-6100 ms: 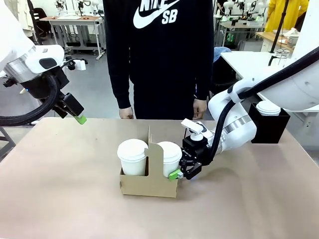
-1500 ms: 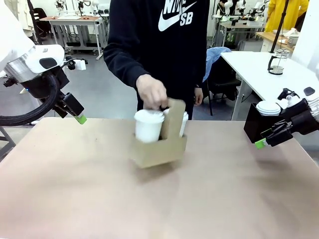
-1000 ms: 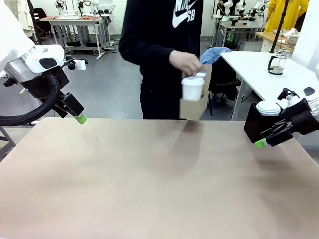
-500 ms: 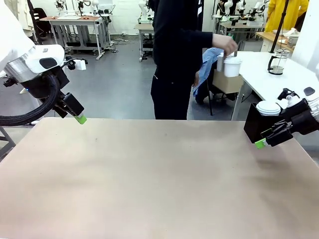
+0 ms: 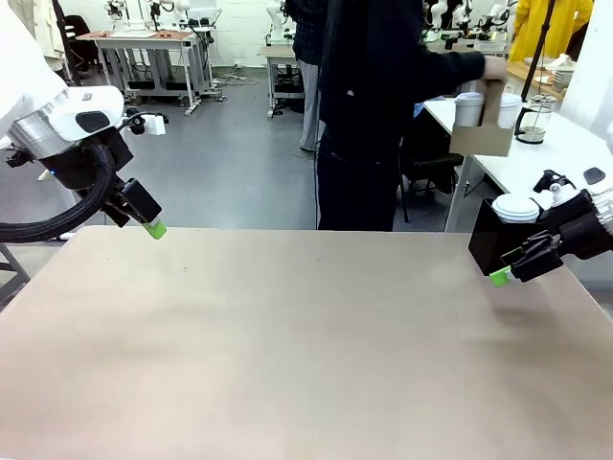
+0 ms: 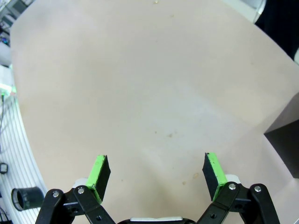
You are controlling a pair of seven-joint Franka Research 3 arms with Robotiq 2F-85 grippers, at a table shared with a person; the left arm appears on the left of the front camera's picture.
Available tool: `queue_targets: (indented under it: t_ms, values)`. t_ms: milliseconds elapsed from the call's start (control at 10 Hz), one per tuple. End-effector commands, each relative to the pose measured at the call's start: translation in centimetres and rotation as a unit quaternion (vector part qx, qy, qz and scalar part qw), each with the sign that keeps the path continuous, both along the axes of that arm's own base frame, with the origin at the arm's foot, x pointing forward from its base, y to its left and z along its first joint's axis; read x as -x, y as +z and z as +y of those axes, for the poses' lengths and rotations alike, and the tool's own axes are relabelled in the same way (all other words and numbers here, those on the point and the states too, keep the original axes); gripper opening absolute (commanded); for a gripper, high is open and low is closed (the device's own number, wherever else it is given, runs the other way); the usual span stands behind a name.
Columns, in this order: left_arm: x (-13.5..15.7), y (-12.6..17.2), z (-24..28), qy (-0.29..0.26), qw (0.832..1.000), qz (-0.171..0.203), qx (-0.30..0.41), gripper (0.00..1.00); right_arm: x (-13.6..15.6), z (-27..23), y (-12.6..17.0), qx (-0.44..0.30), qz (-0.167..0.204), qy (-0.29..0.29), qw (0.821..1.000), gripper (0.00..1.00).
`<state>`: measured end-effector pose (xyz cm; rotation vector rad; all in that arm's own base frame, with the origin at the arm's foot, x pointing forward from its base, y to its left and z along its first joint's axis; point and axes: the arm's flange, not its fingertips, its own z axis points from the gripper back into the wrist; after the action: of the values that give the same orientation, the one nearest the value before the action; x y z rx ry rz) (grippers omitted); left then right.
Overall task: Pour a drink into a cup and package it in a carrier.
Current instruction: Insert the held 600 ml Paper Cup into the Cup Carrier.
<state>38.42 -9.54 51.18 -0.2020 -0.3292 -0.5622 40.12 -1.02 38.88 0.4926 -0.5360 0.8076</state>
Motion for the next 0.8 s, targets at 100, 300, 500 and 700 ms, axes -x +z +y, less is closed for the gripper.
queue_targets:
  t_ms: [100, 300, 500, 700]
  values:
    - [-0.03, 0.08, 0.05, 0.006, 1.0, -0.005, -0.007, 1.0, -0.01, -0.11, -0.02, 0.007, 0.0, -0.003, 1.0, 1.0]
    - [-0.03, 0.08, 0.05, 0.006, 1.0, -0.005, -0.007, 1.0, -0.01, -0.11, -0.02, 0.007, 0.0, -0.003, 1.0, 1.0]
    - [-0.03, 0.08, 0.05, 0.006, 1.0, -0.005, -0.007, 1.0, -0.01, -0.11, -0.02, 0.007, 0.0, -0.003, 1.0, 1.0]
    - [-0.03, 0.08, 0.05, 0.006, 1.0, -0.005, -0.007, 1.0, -0.01, -0.11, -0.02, 0.007, 0.0, -0.003, 1.0, 1.0]
